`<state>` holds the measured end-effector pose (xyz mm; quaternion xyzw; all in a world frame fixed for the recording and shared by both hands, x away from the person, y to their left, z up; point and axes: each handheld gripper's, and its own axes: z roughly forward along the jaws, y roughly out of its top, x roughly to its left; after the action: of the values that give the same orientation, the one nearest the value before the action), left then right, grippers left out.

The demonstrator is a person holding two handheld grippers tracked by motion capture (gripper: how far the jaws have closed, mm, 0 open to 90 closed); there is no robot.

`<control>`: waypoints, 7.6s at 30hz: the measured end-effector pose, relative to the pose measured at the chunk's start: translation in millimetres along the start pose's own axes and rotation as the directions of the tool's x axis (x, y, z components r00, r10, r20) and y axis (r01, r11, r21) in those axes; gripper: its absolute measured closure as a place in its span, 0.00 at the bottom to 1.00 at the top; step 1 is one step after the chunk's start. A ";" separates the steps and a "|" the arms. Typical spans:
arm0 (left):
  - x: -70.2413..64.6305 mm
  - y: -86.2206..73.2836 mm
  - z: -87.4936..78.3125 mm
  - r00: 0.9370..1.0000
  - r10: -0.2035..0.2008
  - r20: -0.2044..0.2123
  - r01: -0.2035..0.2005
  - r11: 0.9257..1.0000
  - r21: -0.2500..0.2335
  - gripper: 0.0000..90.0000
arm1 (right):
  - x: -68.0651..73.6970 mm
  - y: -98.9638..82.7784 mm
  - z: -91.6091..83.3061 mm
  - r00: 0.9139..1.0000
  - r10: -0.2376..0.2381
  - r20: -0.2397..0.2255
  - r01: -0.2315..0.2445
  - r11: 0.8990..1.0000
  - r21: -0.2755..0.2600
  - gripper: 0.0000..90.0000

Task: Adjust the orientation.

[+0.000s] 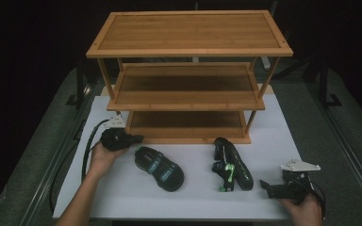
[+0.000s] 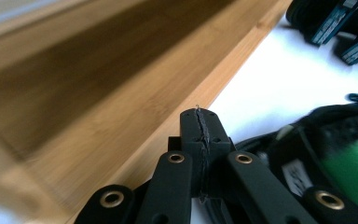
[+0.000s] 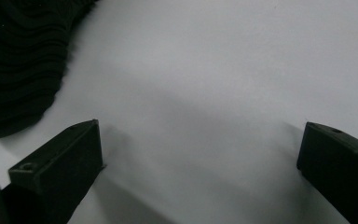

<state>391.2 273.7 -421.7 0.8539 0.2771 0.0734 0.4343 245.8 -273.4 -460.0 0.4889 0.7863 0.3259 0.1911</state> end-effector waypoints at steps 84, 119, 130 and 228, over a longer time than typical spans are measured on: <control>-86.1 -8.6 -48.3 0.981 0.075 0.181 -0.059 0.994 -0.090 0.64 | 0.2 0.0 -0.1 1.000 0.000 0.002 0.000 1.000 0.001 0.00; -93.4 43.1 32.2 0.950 0.190 0.250 -0.184 0.982 -0.046 0.75 | 0.0 -0.2 -0.2 1.000 0.000 0.000 0.000 1.000 -0.001 0.00; -83.9 30.0 7.0 0.975 0.111 0.193 -0.110 0.994 -0.015 0.40 | 0.1 -0.2 -0.2 1.000 0.000 0.001 0.000 1.000 -0.001 0.00; -55.7 -108.0 -78.2 0.970 -0.034 -0.239 0.067 0.989 0.128 0.00 | 43.3 99.3 -5.7 0.937 -0.174 -0.301 0.138 0.981 -0.138 1.00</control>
<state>271.8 349.3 -451.9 0.8593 0.3528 0.1444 0.3410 286.8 -205.9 -385.7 0.3555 0.8229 0.4274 0.1175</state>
